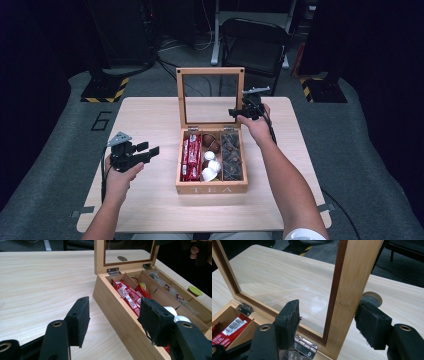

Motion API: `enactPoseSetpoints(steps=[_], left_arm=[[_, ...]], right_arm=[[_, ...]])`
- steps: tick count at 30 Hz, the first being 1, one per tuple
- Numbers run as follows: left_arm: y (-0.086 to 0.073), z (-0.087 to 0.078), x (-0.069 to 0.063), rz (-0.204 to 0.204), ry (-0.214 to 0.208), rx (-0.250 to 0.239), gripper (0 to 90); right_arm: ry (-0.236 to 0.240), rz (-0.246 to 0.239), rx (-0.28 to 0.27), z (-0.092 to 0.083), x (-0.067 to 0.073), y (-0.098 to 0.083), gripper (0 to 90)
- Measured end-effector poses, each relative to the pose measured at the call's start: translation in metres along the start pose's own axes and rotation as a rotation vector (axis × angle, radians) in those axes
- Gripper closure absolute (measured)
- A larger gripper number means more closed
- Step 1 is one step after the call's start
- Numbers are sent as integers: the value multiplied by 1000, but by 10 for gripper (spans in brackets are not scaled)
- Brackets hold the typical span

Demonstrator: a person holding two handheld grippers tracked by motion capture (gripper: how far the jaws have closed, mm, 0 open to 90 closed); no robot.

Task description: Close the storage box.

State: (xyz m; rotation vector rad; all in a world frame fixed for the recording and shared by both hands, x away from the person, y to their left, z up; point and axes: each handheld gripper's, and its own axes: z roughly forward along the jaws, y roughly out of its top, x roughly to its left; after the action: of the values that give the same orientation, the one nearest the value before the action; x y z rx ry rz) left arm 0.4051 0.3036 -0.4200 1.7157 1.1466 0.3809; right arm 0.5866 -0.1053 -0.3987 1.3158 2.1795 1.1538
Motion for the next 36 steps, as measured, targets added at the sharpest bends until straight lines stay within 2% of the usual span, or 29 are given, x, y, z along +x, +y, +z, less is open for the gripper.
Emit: enactPoseSetpoints(steps=[18, 36], left_arm=[[0, 1, -1, 1, -4, -2, 418], [0, 3, -2, 1, -12, -2, 419]], right_arm=[[13, -11, 15, 2, -1, 3, 362], [15, -19, 25, -5, -5, 3, 470]])
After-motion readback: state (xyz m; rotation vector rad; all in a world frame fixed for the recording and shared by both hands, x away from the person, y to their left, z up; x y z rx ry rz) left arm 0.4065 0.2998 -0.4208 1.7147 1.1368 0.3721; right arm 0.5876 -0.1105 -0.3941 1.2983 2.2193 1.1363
